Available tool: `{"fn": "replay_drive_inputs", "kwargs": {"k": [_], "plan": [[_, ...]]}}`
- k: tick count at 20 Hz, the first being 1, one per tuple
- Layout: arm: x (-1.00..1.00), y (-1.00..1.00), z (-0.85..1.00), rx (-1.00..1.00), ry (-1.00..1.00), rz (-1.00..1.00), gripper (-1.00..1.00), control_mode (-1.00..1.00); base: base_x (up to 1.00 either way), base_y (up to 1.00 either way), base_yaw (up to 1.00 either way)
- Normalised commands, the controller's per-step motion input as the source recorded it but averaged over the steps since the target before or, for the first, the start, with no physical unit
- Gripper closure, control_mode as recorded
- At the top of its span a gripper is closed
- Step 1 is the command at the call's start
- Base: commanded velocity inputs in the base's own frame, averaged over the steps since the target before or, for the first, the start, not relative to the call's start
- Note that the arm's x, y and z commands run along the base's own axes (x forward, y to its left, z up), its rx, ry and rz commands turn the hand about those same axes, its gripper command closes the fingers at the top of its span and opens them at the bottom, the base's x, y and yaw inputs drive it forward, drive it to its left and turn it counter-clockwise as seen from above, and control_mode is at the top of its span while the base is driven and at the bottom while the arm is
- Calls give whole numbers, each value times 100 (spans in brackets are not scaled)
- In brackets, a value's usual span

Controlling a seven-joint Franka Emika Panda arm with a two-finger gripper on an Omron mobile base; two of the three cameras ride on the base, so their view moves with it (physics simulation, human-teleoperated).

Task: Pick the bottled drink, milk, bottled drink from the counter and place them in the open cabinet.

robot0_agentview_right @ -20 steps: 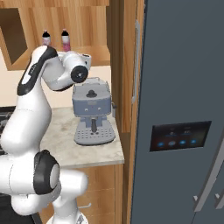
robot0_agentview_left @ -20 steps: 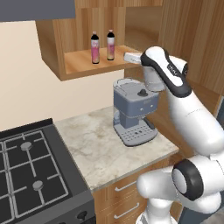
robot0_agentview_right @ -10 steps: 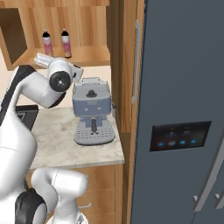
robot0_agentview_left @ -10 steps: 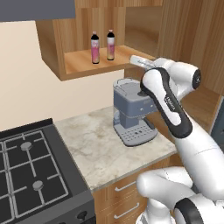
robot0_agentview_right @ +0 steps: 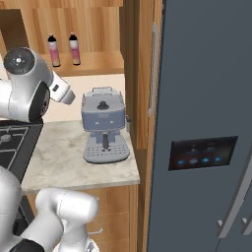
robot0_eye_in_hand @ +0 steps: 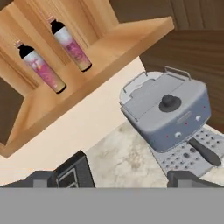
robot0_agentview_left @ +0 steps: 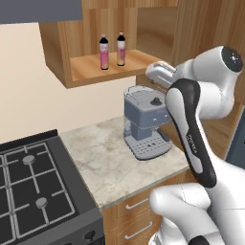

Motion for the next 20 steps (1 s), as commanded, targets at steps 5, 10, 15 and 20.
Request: {"fn": "replay_drive_inputs", "kwargs": {"k": [5,10,15,20], "plan": [[-100,-15,-95,-5,24,-5,-100,-100,0,0,0],[-53,-1,-84,-9,-25,0,-100,-100,0,0,0],[-4,0,-16,0,-25,1,-100,-100,0,0,0],[0,0,0,0,0,0,-100,100,-8,0,0]]}}
